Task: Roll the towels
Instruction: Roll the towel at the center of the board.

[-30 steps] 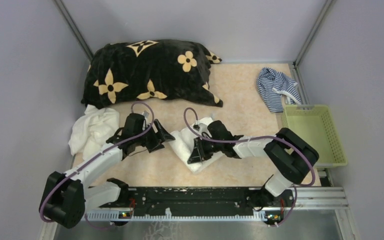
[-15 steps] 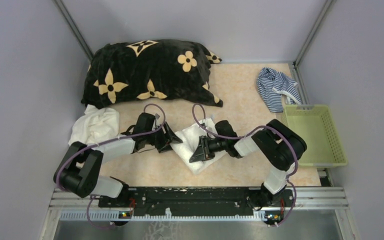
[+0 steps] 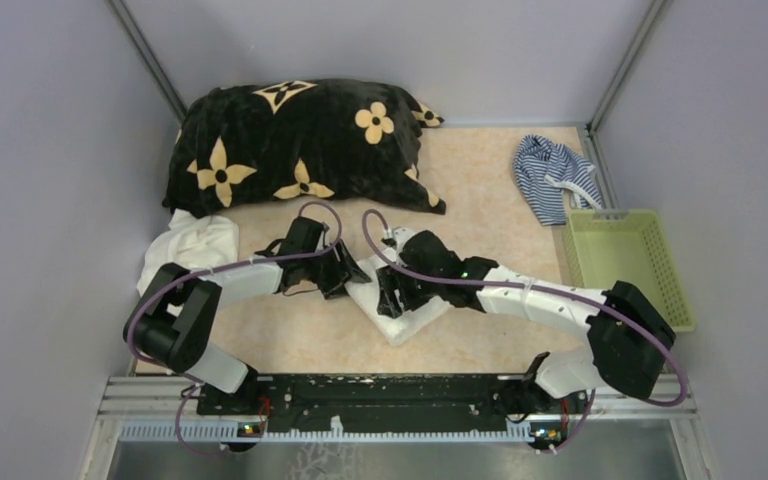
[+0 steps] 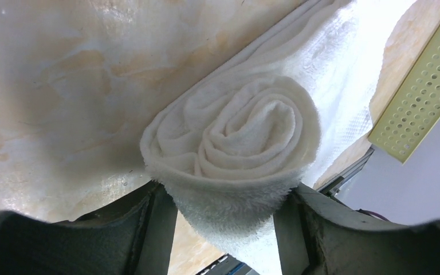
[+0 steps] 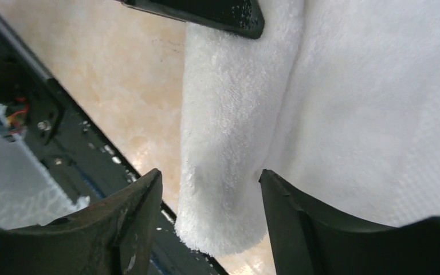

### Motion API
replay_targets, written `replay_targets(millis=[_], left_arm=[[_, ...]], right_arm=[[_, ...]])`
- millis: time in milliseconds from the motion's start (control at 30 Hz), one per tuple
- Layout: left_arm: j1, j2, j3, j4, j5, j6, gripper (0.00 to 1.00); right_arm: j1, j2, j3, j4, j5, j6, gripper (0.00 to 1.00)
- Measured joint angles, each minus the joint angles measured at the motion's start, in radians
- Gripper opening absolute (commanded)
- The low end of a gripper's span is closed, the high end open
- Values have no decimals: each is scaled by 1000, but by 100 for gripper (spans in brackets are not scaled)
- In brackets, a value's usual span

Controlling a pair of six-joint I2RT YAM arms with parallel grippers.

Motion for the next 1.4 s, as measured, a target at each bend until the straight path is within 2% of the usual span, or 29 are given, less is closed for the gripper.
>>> replay_targets(millis=[233, 433, 633, 800, 867, 933, 1033, 1133, 1233, 1400], left_arm=[[-11, 3, 17, -29, -22, 1, 63], [-15, 3, 18, -31, -29, 0, 64], [-22, 3, 21, -36, -41, 0, 65], [-23, 3, 22, -35, -45, 0, 66], [-23, 3, 23, -35, -45, 0, 66], [-24, 5, 24, -35, -45, 0, 67], [-24, 5, 27, -37, -47, 4, 70], [-27, 3, 38, -53, -56, 19, 73], [-26, -14, 41, -76, -74, 38, 77], [-8, -115, 27, -124, -129, 67, 84]], right_arm=[[255, 23, 192, -212, 379, -95, 65], [411, 223, 357, -331, 642, -102, 65], [480, 394, 373, -386, 803, -89, 64], [483, 447, 370, -386, 884, -73, 62], [484, 472, 369, -382, 911, -73, 57], [486, 489, 363, -377, 942, -76, 46], [489, 494, 349, -369, 971, -79, 18], [485, 461, 322, -338, 963, -87, 3], [448, 388, 264, -276, 879, -102, 0], [304, 216, 126, -121, 565, -120, 0]])
